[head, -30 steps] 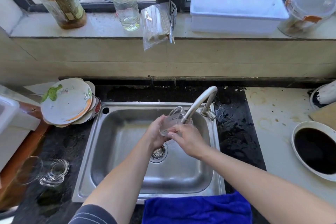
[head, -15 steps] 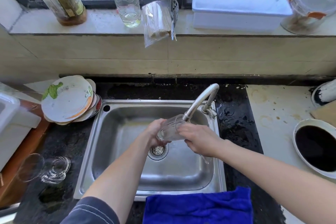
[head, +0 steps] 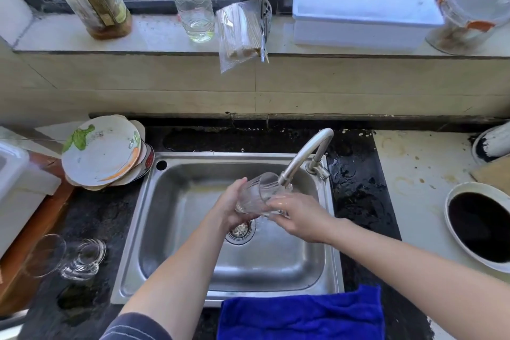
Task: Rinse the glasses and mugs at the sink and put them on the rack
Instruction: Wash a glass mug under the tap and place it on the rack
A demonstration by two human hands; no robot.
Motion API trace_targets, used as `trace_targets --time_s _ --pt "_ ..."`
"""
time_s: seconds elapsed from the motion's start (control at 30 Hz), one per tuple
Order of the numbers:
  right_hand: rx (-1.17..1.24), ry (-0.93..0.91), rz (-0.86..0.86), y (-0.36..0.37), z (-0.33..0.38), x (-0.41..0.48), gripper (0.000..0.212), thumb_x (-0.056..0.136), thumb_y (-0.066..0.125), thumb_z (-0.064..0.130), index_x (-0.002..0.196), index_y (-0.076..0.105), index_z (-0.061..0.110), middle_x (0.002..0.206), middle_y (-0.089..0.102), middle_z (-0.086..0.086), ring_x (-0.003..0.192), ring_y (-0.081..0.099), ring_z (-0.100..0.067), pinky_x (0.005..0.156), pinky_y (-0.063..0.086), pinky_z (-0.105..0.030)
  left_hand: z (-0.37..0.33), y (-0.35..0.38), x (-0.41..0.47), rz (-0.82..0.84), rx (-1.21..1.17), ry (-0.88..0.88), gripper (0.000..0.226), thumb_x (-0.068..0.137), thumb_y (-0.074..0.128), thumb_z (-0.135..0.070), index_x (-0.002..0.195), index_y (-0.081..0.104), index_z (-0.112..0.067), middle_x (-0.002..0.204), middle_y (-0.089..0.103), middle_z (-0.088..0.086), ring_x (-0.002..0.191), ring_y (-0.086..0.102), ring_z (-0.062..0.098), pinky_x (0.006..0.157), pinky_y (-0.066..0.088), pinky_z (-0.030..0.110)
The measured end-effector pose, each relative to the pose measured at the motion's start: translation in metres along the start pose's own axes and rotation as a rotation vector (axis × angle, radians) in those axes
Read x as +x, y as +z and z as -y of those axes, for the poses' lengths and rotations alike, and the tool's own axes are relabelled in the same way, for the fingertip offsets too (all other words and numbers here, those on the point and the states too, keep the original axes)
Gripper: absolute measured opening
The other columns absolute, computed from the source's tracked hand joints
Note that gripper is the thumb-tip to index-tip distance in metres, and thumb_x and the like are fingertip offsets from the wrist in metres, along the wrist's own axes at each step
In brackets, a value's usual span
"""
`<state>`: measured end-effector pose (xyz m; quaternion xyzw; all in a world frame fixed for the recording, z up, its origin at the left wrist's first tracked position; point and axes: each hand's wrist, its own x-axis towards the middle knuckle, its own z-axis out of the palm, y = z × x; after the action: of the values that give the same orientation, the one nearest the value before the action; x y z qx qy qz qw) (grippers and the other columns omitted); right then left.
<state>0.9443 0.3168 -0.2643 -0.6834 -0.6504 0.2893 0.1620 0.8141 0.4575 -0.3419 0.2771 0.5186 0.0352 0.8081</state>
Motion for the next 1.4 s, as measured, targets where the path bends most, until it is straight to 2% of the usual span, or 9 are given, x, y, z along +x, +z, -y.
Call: trace_targets --time_s 0.17,0.33,0.5,0.77,0.83,0.9,1.0,1.27,1.4 --pt "-0.28 0.012 0.054 0.001 0.006 0.015 0.036 0.088 0.058 0.032 0.122 0.059 0.021 0.125 0.061 0.003 0.115 0.057 -0.022 0.087 0.05 -0.038 0.001 0.014 -0.003 0.027 0.13 -0.066 0.023 0.086 0.045 -0.033 0.077 0.06 -0.018 0.064 0.058 0.003 0.056 0.055 0.021 0.058 0.046 0.028" --pt "-0.174 -0.079 0.094 -0.009 -0.006 -0.008 0.031 0.092 0.056 0.038 0.119 0.064 0.022 0.124 0.063 0.006 0.118 0.055 -0.018 0.088 0.05 -0.038 -0.001 -0.004 0.0 0.014 0.161 -0.071 0.025 0.082 0.048 -0.036 0.089 0.065 -0.018 0.079 0.064 0.006 0.067 0.06 0.024 0.063 0.051 0.035" --pt "-0.244 0.045 0.084 0.011 0.008 0.012 0.038 0.09 0.048 0.053 0.114 0.059 0.025 0.114 0.062 0.002 0.104 0.058 -0.023 0.081 0.048 -0.035 -0.001 0.012 -0.011 0.036 0.277 -0.13 0.028 0.088 0.04 -0.03 0.066 0.053 -0.018 0.053 0.055 0.001 0.046 0.052 0.019 0.048 0.044 0.022" --pt "0.194 0.252 -0.05 0.005 0.015 0.021 0.032 0.096 0.049 0.038 0.09 0.07 0.016 0.09 0.071 0.001 0.086 0.063 -0.02 0.077 0.048 -0.039 0.003 0.007 -0.01 0.126 -0.051 0.032 0.042 0.096 0.042 -0.042 0.098 0.066 -0.008 0.077 0.069 0.008 0.059 0.061 0.019 0.053 0.045 0.024" --pt "0.287 0.207 0.04 0.003 0.018 0.014 0.029 0.095 0.047 0.033 0.103 0.071 0.019 0.107 0.071 0.002 0.1 0.062 -0.018 0.089 0.047 -0.038 0.001 0.003 -0.012 0.127 -0.047 0.047 0.045 0.096 0.041 -0.043 0.102 0.069 -0.008 0.079 0.071 0.008 0.06 0.062 0.018 0.054 0.042 0.024" --pt "0.095 0.104 0.218 -0.011 0.013 0.003 0.036 0.093 0.047 0.026 0.125 0.062 0.023 0.131 0.061 0.004 0.12 0.053 -0.015 0.101 0.04 -0.032 0.0 0.0 -0.012 0.1 0.022 -0.002 0.04 0.093 0.047 -0.044 0.103 0.069 -0.012 0.082 0.071 0.007 0.063 0.061 0.019 0.055 0.041 0.026" --pt "-0.286 0.104 0.243 -0.018 0.01 0.005 0.037 0.084 0.051 0.019 0.121 0.056 0.016 0.127 0.058 -0.002 0.115 0.055 -0.026 0.089 0.046 -0.037 0.003 0.01 -0.016 0.028 0.176 -0.089 0.028 0.089 0.05 -0.041 0.079 0.062 -0.019 0.058 0.059 -0.001 0.044 0.048 0.014 0.04 0.034 0.018" --pt "-0.248 0.089 0.239 -0.014 0.016 0.0 0.026 0.088 0.052 0.013 0.114 0.053 0.015 0.123 0.057 -0.006 0.112 0.054 -0.027 0.073 0.029 -0.027 0.004 0.011 -0.023 0.022 0.281 -0.137 0.029 0.088 0.048 -0.037 0.067 0.056 -0.019 0.055 0.049 -0.001 0.038 0.039 0.014 0.036 0.03 0.015" --pt "-0.196 0.147 0.248 -0.005 0.021 0.005 0.03 0.087 0.053 0.016 0.116 0.053 0.013 0.12 0.06 -0.008 0.108 0.057 -0.03 0.078 0.043 -0.034 0.001 0.012 -0.022 0.0 0.378 -0.116 0.031 0.084 0.049 -0.041 0.065 0.057 -0.018 0.051 0.05 -0.001 0.034 0.038 0.014 0.035 0.028 0.014"
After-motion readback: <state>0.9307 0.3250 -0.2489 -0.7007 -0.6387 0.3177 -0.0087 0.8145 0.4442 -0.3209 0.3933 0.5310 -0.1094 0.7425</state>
